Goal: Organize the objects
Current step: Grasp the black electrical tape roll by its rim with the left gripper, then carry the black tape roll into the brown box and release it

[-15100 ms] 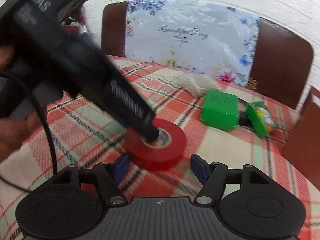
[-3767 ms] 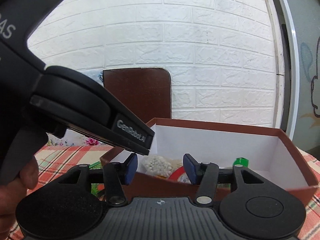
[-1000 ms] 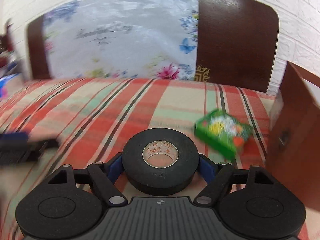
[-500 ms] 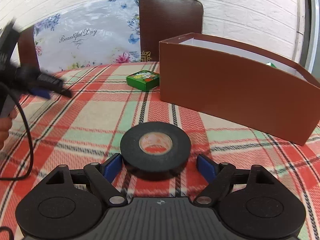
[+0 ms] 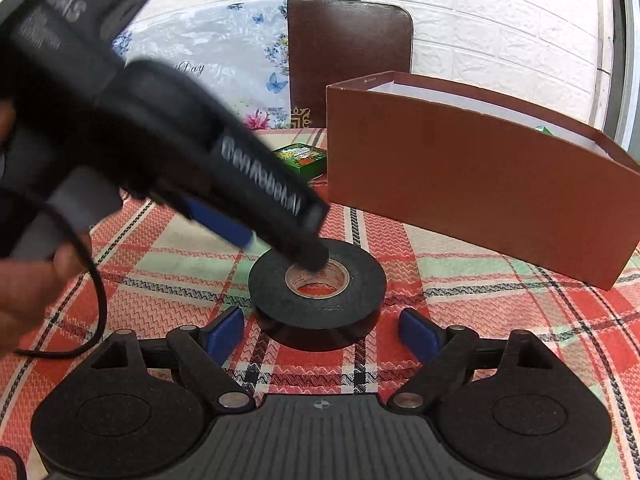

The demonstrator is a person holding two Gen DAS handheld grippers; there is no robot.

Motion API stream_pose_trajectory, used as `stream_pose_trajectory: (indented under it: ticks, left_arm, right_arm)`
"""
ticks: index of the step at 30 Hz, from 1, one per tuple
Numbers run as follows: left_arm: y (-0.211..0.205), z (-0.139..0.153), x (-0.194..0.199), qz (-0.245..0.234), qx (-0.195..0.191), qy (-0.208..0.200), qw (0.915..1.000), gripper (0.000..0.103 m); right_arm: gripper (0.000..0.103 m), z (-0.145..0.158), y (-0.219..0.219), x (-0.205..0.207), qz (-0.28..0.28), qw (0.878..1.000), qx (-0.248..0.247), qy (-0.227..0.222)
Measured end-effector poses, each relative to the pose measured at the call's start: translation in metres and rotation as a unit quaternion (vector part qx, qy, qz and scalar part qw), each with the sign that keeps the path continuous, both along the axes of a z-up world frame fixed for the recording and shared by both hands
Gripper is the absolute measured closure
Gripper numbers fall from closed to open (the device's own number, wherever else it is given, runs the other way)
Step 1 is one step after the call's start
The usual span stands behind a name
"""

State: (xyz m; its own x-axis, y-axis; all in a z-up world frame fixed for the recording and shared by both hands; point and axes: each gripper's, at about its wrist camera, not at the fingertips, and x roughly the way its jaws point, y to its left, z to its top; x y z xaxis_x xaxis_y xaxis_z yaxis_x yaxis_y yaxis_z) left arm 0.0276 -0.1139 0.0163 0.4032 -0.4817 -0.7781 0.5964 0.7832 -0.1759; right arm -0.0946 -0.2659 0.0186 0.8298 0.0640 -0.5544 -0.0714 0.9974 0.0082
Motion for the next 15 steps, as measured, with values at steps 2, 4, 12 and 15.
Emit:
stream_pose_trajectory:
  ticks: [2,4,12,15]
  left_arm:
    - [-0.007,0.0,-0.004,-0.009,0.013,-0.013,0.9998,0.049]
    - [-0.009,0.001,-0.006,-0.016,0.019,-0.019,0.9995,0.055]
    - [-0.024,0.019,-0.013,-0.04,0.048,-0.055,0.9965,0.075]
    - [-0.023,0.042,-0.02,-0.048,0.044,-0.095,0.9933,0.075]
  right_arm:
    - [0.016,-0.001,-0.001,-0.002,0.002,1.0,0.002,-0.001]
    - [0.016,-0.001,-0.001,0.001,0.004,1.0,0.002,0.0]
    - [0.03,0.007,-0.004,0.009,0.01,1.0,0.016,-0.015]
    - [0.03,0.018,-0.003,0.002,0.009,0.998,0.006,-0.064]
